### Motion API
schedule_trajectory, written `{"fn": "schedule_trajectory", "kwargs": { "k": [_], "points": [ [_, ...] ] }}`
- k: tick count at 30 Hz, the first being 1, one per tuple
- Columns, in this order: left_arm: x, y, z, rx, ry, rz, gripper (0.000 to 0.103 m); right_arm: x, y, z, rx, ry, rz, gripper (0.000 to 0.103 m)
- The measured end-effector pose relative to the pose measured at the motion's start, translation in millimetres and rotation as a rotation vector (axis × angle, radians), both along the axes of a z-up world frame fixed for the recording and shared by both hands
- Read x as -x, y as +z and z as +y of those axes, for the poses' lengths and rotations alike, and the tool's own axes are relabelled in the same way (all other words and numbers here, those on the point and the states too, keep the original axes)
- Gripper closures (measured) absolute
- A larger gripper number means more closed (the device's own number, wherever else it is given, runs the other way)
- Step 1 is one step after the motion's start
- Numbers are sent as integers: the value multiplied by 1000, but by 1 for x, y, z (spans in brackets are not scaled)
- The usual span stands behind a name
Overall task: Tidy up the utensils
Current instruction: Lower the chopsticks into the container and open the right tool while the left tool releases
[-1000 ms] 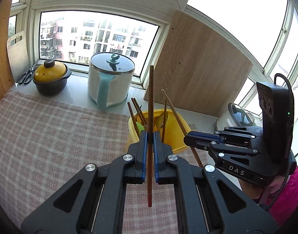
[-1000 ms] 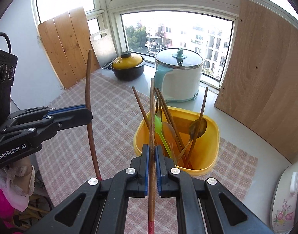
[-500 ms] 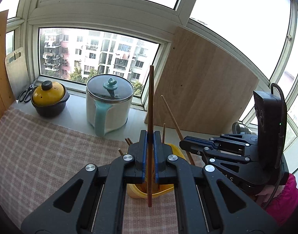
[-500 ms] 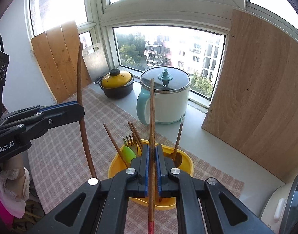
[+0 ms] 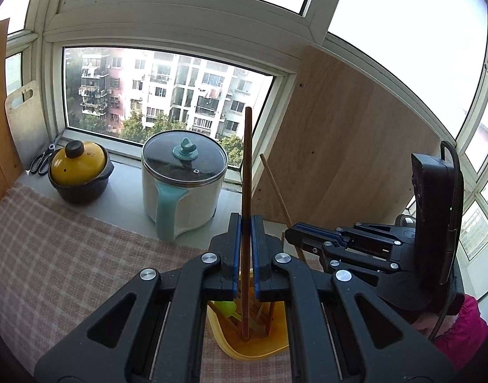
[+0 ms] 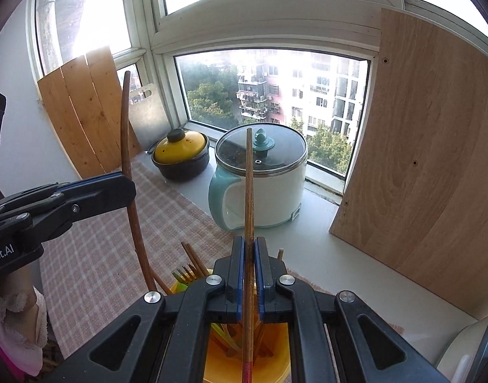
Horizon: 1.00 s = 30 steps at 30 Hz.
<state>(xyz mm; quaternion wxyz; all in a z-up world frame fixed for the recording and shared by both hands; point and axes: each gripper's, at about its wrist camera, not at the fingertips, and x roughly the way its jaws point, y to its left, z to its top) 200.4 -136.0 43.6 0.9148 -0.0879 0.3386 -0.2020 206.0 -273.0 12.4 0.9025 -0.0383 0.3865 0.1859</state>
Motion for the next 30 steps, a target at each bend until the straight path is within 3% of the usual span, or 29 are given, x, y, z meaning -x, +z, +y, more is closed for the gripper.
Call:
{"fn": "schedule_trajectory", "kwargs": {
  "k": [13,17,30],
  "points": [
    [-13,-22,-4,-9,-3,55,99,-19,-24,0,-15,13,40,98],
    [-11,-25,-6,-12,-5,70,99,-16,-28,-4,-17,6,53,90],
    [32,-19,3,-12,-4,53,99,21,-25,-13,-29,0,78,86]
  ]
}}
